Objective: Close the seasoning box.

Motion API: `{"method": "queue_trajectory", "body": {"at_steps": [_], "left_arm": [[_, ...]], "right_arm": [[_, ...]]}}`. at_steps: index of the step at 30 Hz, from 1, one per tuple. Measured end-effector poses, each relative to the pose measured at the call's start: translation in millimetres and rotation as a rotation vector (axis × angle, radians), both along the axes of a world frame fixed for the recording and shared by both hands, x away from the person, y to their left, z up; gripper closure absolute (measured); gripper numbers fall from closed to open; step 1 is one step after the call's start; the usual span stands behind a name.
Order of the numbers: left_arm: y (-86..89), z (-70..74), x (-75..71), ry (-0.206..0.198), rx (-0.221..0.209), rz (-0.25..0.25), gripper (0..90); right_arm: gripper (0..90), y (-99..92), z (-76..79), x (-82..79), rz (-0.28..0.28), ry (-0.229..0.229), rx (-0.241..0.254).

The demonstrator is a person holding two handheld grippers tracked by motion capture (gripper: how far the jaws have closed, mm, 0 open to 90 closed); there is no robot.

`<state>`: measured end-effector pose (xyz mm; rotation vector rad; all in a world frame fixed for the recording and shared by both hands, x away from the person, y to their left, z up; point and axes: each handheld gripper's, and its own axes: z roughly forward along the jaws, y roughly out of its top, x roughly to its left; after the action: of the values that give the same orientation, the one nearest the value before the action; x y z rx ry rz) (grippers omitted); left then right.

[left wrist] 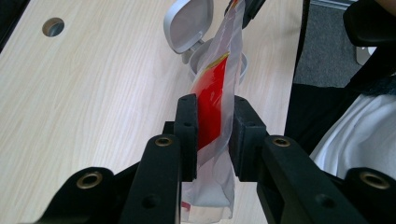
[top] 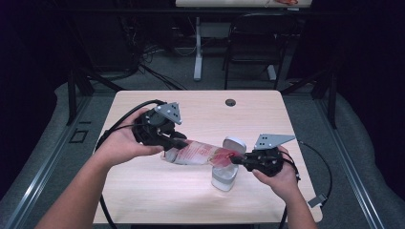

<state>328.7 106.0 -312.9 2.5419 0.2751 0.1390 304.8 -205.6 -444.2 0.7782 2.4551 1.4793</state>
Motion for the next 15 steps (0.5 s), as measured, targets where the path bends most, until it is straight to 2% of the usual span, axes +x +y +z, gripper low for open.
{"method": "queue_trajectory", "body": {"at_steps": [15], "left_arm": [[-2.4,4.8,-0.8,-0.010,-0.017,-0.007,75.5]], "right_arm": [[86.5,-4.3,4.4,-2.0,0.006,-0.001,0.016]]}}
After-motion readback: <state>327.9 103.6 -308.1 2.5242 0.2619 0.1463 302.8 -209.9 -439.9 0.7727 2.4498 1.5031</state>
